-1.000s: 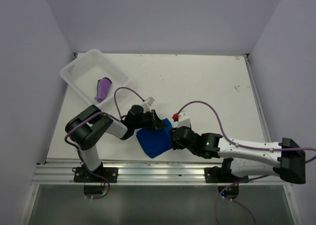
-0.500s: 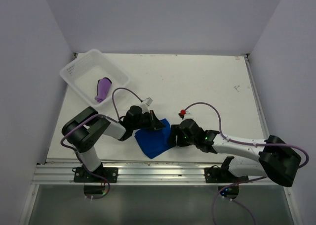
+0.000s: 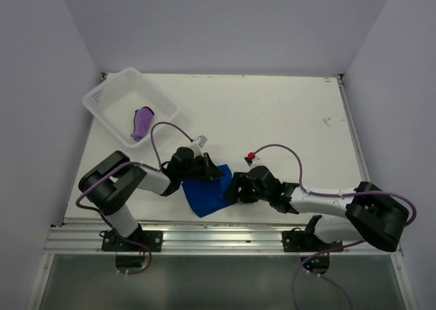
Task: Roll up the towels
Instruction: Roll the towel
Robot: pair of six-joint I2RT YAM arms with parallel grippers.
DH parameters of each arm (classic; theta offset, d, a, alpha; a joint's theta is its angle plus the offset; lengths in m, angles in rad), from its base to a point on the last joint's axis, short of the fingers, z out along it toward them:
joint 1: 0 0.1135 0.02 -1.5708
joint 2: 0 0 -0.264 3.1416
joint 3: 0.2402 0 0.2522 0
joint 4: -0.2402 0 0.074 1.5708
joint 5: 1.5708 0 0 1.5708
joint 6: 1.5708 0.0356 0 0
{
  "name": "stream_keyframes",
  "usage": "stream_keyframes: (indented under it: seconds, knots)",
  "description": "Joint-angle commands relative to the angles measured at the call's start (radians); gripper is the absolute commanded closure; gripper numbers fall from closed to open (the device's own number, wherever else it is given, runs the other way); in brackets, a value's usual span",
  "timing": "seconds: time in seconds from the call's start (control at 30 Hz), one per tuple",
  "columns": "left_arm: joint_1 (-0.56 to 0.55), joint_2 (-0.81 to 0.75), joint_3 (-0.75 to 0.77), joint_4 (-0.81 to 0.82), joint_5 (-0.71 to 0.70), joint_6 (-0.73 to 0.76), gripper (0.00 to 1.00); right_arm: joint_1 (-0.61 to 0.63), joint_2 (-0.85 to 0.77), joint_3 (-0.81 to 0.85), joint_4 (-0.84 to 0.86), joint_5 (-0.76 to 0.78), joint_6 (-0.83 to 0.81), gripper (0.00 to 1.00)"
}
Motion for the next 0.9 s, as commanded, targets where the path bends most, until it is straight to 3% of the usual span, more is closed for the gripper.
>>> stream_keyframes:
  seconds: [0.0, 0.07, 0.2, 0.4, 0.53, 0.63, 0.67, 0.7, 0.87]
  knots:
    - [0.01, -0.007, -0.044, -0.107, -0.064, 0.055, 1.0, 0.001, 0.031, -0.032, -0.008, -0.021, 0.018, 0.33]
    - [0.009, -0.012, -0.045, -0.11, -0.07, 0.06, 1.0, 0.001, 0.035, -0.038, 0.007, -0.025, 0.018, 0.37]
    - [0.009, -0.025, -0.039, -0.127, -0.079, 0.069, 1.0, 0.002, 0.058, -0.022, 0.002, -0.051, -0.016, 0.7]
    - [0.015, -0.056, -0.013, -0.176, -0.091, 0.086, 1.0, 0.039, 0.048, 0.029, -0.114, -0.006, -0.1, 0.98]
    - [0.049, -0.085, 0.024, -0.242, -0.071, 0.086, 1.0, 0.184, 0.031, 0.142, -0.348, 0.265, -0.182, 1.0]
    - [0.081, -0.123, 0.083, -0.34, -0.061, 0.098, 0.99, 0.263, 0.07, 0.216, -0.456, 0.367, -0.206, 1.0]
    - [0.09, -0.151, 0.115, -0.366, -0.062, 0.104, 0.89, 0.277, 0.084, 0.231, -0.478, 0.416, -0.206, 1.0]
    - [0.093, -0.165, 0.131, -0.413, -0.065, 0.115, 0.85, 0.287, 0.119, 0.25, -0.504, 0.445, -0.197, 1.0]
    - [0.118, -0.271, 0.179, -0.501, -0.059, 0.111, 0.78, 0.366, 0.225, 0.386, -0.68, 0.585, -0.16, 1.0]
